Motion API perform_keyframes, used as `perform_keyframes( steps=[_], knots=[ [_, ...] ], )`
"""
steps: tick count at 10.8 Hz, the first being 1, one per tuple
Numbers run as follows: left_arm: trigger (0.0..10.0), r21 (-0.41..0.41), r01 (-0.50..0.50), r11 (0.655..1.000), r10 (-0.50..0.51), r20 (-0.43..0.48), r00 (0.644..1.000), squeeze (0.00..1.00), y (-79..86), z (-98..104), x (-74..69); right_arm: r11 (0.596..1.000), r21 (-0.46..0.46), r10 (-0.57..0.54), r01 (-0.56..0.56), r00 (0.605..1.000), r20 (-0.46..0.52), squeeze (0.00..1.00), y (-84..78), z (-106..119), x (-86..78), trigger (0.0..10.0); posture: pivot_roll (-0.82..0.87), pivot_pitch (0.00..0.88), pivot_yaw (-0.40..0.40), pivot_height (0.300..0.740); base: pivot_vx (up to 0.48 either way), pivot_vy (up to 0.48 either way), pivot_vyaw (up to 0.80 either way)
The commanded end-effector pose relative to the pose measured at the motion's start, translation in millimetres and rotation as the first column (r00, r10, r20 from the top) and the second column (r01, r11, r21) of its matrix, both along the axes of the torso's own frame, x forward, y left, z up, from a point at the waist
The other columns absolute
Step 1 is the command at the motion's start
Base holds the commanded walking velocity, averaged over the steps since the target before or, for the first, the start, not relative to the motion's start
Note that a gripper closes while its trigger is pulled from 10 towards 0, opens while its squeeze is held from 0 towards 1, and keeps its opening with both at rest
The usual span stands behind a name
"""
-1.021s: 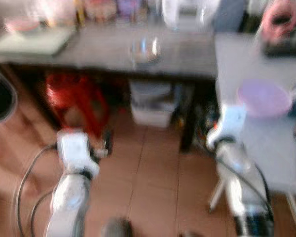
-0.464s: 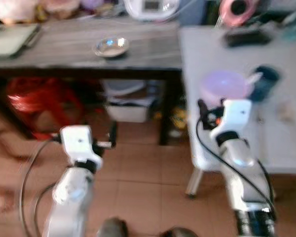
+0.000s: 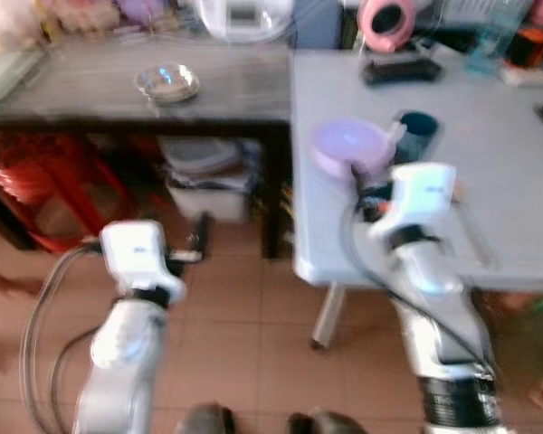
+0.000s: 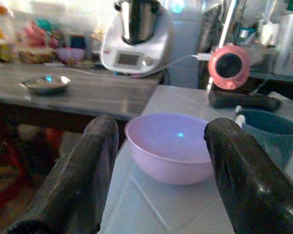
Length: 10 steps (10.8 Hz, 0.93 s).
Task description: Setting the table
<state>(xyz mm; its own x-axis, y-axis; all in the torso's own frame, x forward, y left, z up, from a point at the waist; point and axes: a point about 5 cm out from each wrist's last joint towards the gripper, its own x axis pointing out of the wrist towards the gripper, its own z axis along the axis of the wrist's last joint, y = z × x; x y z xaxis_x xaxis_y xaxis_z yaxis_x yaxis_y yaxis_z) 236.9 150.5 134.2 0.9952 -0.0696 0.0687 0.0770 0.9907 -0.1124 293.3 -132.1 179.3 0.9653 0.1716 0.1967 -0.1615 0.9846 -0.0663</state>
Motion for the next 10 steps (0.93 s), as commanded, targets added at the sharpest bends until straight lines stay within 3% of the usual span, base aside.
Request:
perform_keyframes(
  steps=[1,7,9,10],
  knots=[
    [10.0,-0.002,0.003,1.000,-0.003,-0.009,1.000,0.00,-0.7,-1.2,-0.8,1.000,-0.011,-0.011,0.011,1.000,0.007,0.00,-4.5,2.2,0.6,10.0,0.03,0.104,0.035,0.740,0.000,-0.386,0.00],
    [10.0,0.022,0.002,1.000,-0.002,0.001,1.000,0.00,1.2,3.7,2.9,1.000,-0.006,0.020,-0.020,0.999,-0.033,0.00,0.3,-4.8,0.9,10.0,0.04,0.099,0.041,0.740,0.477,0.000,0.00],
    [10.0,0.034,-0.047,0.998,0.047,-0.002,0.999,0.00,5.8,2.9,3.5,0.997,-0.045,0.054,-0.055,0.998,-0.020,0.00,5.0,-4.1,-0.7,10.0,0.04,0.100,0.040,0.740,0.000,0.000,0.00],
    [10.0,0.040,-0.057,0.998,0.057,-0.002,0.998,0.00,7.4,2.9,4.0,0.996,-0.047,0.075,-0.075,0.997,-0.012,0.20,7.9,-2.9,-1.4,10.0,0.04,0.100,0.040,0.740,0.000,0.000,0.80]
  ],
)
